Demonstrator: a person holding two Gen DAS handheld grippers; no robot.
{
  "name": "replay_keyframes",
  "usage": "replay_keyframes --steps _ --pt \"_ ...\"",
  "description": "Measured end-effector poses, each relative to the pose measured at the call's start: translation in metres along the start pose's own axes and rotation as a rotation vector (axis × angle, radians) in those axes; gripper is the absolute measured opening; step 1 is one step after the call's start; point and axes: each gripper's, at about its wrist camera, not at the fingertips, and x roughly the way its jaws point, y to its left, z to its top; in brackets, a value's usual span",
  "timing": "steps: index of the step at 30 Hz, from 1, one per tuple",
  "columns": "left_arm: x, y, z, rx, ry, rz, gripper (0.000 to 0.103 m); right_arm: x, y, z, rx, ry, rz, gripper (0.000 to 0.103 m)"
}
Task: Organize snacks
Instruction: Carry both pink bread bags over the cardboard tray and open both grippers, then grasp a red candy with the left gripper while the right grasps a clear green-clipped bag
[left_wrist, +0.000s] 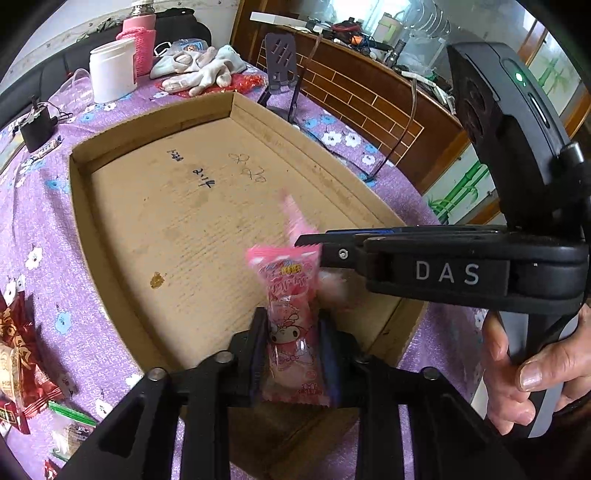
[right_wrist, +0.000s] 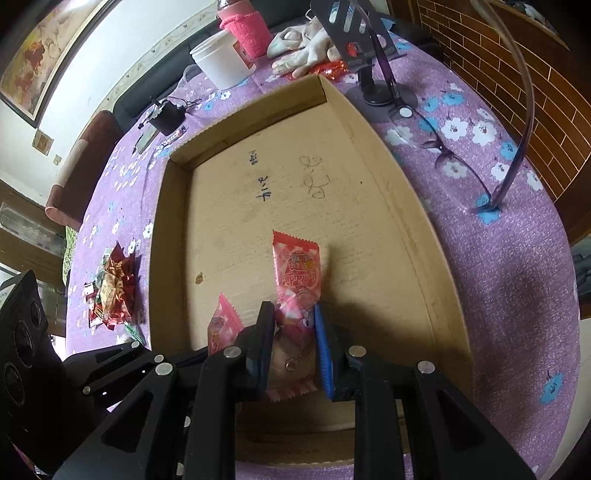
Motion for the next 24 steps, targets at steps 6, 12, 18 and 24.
replay_keyframes --steps 6,12,18,24 --pt "-0.013 0.006 0.001 -0.038 -0.034 -0.02 0.046 -0.021 0.001 0.003 0.008 -0.06 0.009 0.022" --pt "-0.032 0.01 0.0 -0.055 -0.061 -0.037 0.046 -0.04 0.005 0.001 0.023 -0.11 0.018 0.026" --pt "-0.061 0.016 -0.007 -0.044 -0.117 -0.025 0.046 -0.042 0.019 -0.005 0.016 -0.113 0.034 0.026" --pt "-0.096 0.04 -0.024 -0.069 -0.171 0.008 0.046 -0.04 0.05 -0.008 -0.023 -0.112 0.06 0.026"
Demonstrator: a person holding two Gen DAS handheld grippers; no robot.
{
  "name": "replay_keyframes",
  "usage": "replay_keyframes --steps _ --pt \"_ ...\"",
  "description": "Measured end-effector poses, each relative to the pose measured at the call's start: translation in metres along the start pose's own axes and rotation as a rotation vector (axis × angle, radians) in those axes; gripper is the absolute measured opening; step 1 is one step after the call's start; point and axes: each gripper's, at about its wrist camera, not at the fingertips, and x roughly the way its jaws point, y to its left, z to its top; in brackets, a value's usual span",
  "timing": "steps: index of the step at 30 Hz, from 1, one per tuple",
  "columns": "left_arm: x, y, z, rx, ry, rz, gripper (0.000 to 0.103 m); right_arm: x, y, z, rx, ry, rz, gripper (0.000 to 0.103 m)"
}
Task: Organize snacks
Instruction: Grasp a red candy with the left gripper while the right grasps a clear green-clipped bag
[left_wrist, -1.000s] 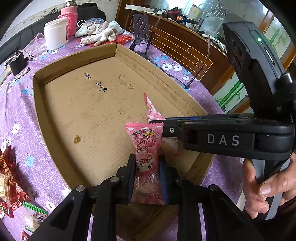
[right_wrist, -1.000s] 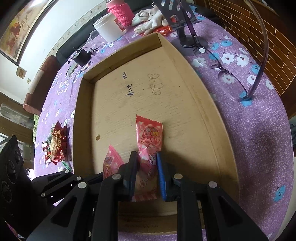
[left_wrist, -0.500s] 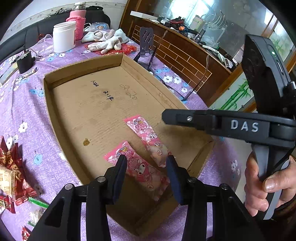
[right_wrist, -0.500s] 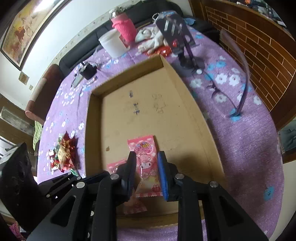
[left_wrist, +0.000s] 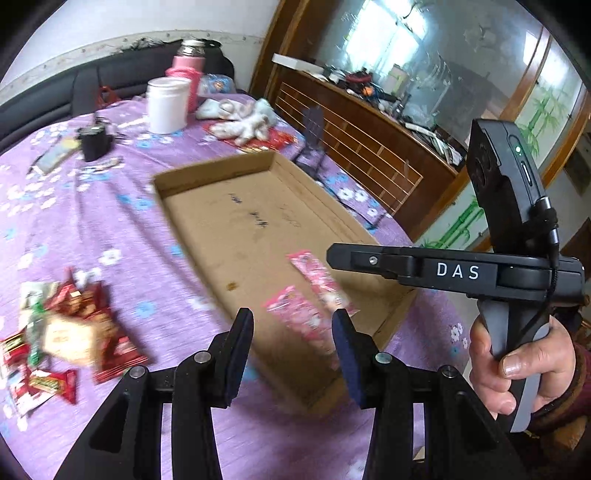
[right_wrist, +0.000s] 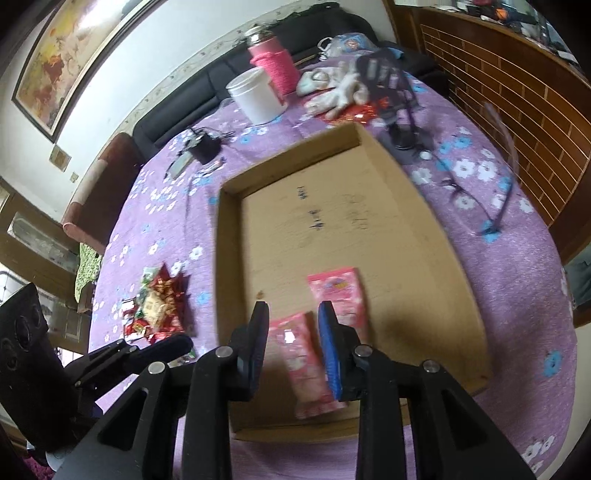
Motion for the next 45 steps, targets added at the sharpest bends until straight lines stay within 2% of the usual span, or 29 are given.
replay_keyframes --steps 6,12,13,14,16,21,22,24,26,27,31,37,43,45 --pt "-0.044 0.05 -0.022 -0.068 -0.039 0.049 0.046 0.015 0.046 -0.007 -0.08 0.042 0.061 0.028" --pt "-0.068 0.099 -0.064 -0.084 -0.002 0.143 0.047 0.035 0.093 -0.023 -0.172 0.103 0.116 0.031" --pt "-0.067 0.103 -0.07 -0.075 0.008 0.155 0.049 0.039 0.1 -0.027 -0.191 0.118 0.117 0.034" --pt "-0.066 0.105 -0.075 -0.063 0.019 0.17 0.058 0.042 0.105 -0.031 -0.205 0.13 0.115 0.035" --pt "-0.062 0.11 -0.088 -0.025 0.039 0.215 0.066 0.047 0.113 -0.037 -0.223 0.152 0.118 0.035" --pt "-0.046 0.115 -0.102 0.019 0.074 0.216 0.066 0.056 0.124 -0.045 -0.243 0.184 0.102 0.035" --pt "-0.041 0.114 -0.102 0.029 0.077 0.229 0.065 0.057 0.125 -0.047 -0.243 0.189 0.097 0.035" --pt "-0.035 0.114 -0.103 0.042 0.087 0.234 0.051 0.06 0.126 -0.05 -0.24 0.2 0.094 0.035" --pt "-0.025 0.115 -0.104 0.055 0.105 0.254 0.032 0.063 0.129 -0.053 -0.245 0.209 0.09 0.036" --pt "-0.022 0.115 -0.105 0.063 0.112 0.264 0.027 0.065 0.13 -0.054 -0.246 0.212 0.089 0.037" --pt "-0.023 0.117 -0.106 0.075 0.09 0.27 0.023 0.073 0.137 -0.06 -0.254 0.223 0.078 0.048" --pt "-0.039 0.135 -0.108 0.022 0.067 0.259 0.022 0.097 0.145 -0.066 -0.214 0.275 0.086 0.048" --pt "-0.056 0.146 -0.108 0.006 0.038 0.245 0.022 0.118 0.145 -0.064 -0.142 0.294 0.031 0.048" --pt "-0.06 0.151 -0.109 -0.01 0.035 0.238 0.022 0.124 0.147 -0.064 -0.141 0.293 -0.015 0.048"
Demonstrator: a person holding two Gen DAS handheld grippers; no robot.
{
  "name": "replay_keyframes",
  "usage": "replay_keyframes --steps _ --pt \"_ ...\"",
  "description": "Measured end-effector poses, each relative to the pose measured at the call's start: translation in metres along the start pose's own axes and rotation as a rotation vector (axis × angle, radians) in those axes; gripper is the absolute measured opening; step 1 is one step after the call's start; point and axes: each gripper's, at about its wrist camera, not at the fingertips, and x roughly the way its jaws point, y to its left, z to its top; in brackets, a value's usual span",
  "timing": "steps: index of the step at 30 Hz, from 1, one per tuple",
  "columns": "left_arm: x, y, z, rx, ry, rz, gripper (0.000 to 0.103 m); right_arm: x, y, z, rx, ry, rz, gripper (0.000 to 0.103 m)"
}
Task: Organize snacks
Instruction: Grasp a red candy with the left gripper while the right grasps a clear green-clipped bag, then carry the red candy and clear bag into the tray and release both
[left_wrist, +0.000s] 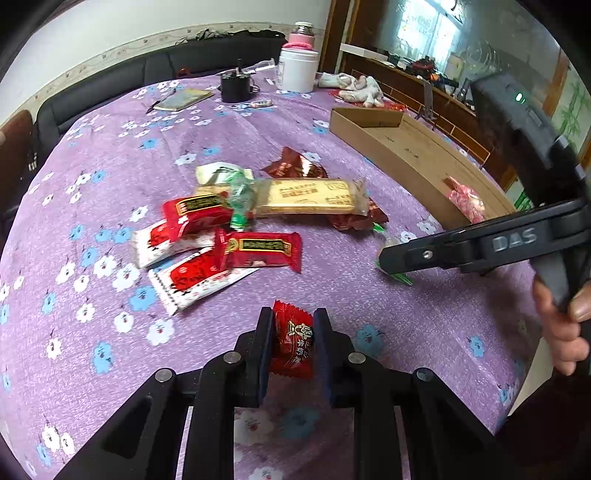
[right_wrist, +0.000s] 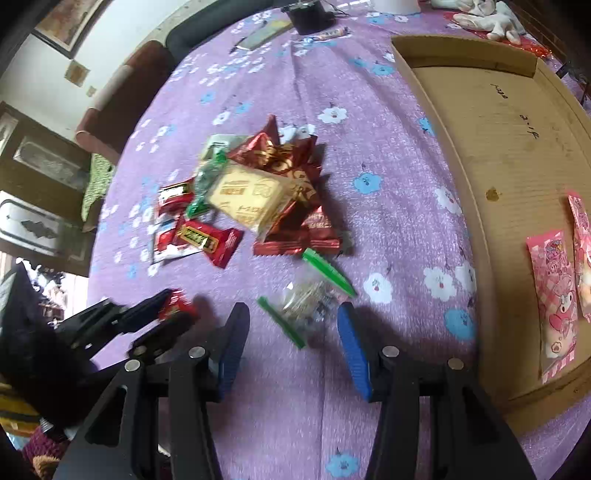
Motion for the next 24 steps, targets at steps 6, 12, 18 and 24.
replay_keyframes --steps 6,12,18,24 --pt "-0.005 0.014 -0.001 -0.024 -0.011 -0.012 0.022 0.006 0.014 0.002 -0.057 -0.037 -0.1 0.032" --pt "-0.005 0.02 -0.003 -0.042 -0.009 -0.026 0.022 0.005 0.015 -0.004 -0.077 -0.044 -0.105 0.026" --pt "-0.004 0.018 0.005 -0.056 -0.02 -0.052 0.022 -0.008 0.022 -0.006 -0.094 -0.07 -0.085 0.026" --pt "-0.003 0.001 0.02 -0.034 -0.028 -0.082 0.022 -0.031 0.012 -0.01 -0.086 -0.134 -0.016 0.026"
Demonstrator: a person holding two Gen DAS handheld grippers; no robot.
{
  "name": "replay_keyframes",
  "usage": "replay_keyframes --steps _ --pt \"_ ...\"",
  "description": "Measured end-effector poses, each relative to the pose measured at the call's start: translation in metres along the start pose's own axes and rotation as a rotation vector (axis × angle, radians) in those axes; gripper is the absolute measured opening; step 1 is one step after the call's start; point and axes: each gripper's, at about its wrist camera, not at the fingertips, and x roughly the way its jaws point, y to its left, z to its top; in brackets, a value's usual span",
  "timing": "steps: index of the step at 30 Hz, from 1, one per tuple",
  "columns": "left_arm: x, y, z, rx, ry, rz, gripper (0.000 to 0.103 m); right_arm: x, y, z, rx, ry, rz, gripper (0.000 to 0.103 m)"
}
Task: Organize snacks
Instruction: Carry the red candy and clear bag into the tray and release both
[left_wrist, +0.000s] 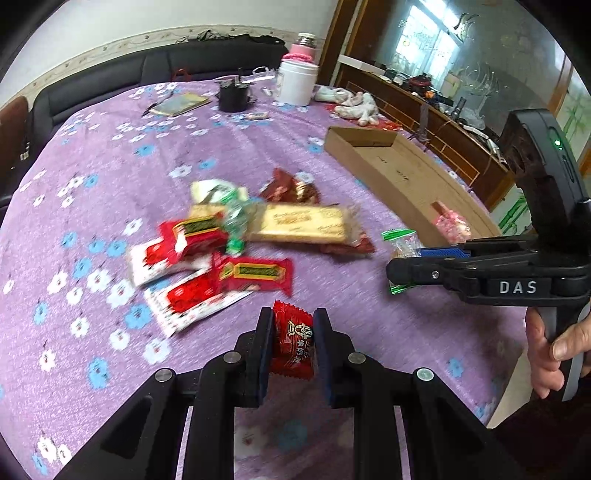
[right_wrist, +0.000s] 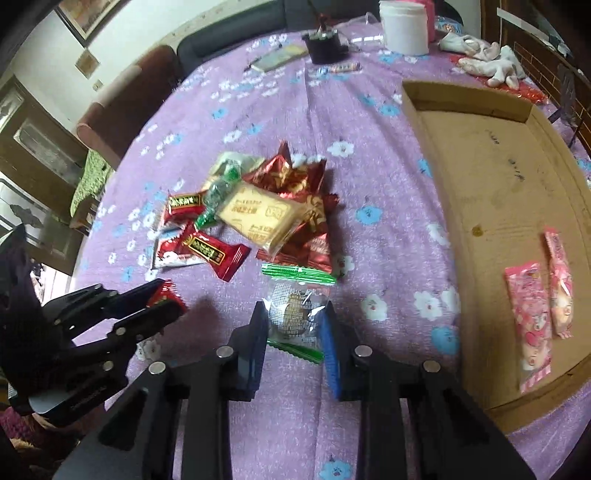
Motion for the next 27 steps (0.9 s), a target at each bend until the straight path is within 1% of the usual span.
replay_keyframes --steps 2,5,9,15,21,25,27 --pt "0.0 -0.009 0.006 0.015 -0.007 -0.008 0.022 -0.011 -0.009 0.0 0.013 -0.029 0.019 0.026" --pt "0.001 -0.024 0.015 0.035 -0.012 -0.028 0.022 -0.029 -0.025 0.002 0.048 -0.074 0.023 0.026" --pt "0.006 -0.049 0.03 0.069 -0.02 -0.062 0.022 -0.048 -0.053 0.001 0.102 -0.115 0.007 0.026" --pt "0.02 -0.095 0.057 0.125 -0.016 -0.117 0.022 -0.074 -0.096 -0.005 0.17 -0.155 -0.018 0.026" --pt "0.035 -0.135 0.084 0.154 -0.005 -0.166 0.021 -0.094 -0.136 -0.015 0.233 -0.187 -0.047 0.026" --pt "0.049 -0.155 0.098 0.168 0.006 -0.192 0.021 -0.103 -0.162 -0.02 0.271 -0.195 -0.067 0.026" --pt "0.056 -0.161 0.103 0.17 0.011 -0.197 0.021 -0.106 -0.168 -0.022 0.274 -0.199 -0.075 0.027"
